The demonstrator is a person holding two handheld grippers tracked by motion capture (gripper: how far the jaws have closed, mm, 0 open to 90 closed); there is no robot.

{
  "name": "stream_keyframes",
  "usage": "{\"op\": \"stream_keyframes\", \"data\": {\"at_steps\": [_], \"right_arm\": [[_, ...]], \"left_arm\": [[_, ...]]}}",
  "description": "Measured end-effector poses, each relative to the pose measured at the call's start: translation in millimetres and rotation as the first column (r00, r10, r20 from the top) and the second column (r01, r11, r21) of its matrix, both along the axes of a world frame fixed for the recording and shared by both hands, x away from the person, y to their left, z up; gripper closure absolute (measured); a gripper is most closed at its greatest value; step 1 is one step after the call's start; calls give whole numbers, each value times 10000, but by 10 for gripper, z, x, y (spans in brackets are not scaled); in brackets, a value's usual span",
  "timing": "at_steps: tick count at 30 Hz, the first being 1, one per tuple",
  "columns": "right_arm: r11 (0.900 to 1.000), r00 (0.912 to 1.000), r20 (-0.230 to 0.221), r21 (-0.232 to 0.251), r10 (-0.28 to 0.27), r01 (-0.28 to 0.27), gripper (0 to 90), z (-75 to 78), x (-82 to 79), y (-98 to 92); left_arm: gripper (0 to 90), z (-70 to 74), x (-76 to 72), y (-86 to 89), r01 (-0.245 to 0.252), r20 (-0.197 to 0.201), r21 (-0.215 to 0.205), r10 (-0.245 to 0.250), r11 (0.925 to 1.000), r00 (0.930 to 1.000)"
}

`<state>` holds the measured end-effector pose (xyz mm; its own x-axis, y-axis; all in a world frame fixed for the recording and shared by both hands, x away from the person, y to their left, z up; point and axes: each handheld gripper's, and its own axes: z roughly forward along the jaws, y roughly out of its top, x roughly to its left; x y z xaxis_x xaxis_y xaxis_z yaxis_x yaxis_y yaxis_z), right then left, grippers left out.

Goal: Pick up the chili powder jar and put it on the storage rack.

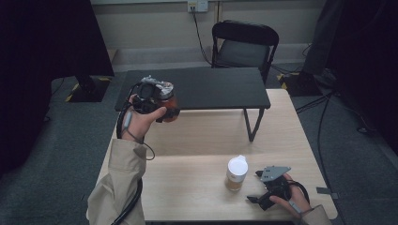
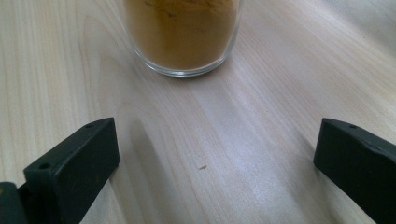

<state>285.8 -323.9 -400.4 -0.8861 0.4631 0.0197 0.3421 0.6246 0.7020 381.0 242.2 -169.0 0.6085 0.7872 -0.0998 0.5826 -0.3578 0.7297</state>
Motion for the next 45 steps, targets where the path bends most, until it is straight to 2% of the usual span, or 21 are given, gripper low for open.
{"op": "stream_keyframes", "data": {"at_steps": [11,14,17,23,29,37,45], "right_arm": [[10000,10000,-10,-5,-1,1,0,1,0,0],[10000,10000,-9,-6,2,-2,0,1,1,0],[10000,10000,-10,-6,3,-3,0,1,1,0],[10000,10000,-9,-4,4,-4,0,1,1,0],[10000,10000,-7,-3,2,-2,0,1,1,0],[10000,10000,-4,-2,4,-4,0,1,1,0],[10000,10000,-6,-3,3,-3,0,1,1,0]], "left_arm": [[306,39,119,-54,-189,-46,-19,189,9998,9998],[306,26,152,-60,-323,-7,-134,323,9994,9995],[305,24,197,-129,-446,-49,150,447,9989,9990],[305,0,268,-219,-589,3,367,589,9976,9983],[305,-43,342,-284,-728,-18,364,729,9967,9973],[305,-107,399,-326,-995,152,166,993,9949,9949],[304,-148,428,-432,-1313,471,336,1297,9908,9904]]}}
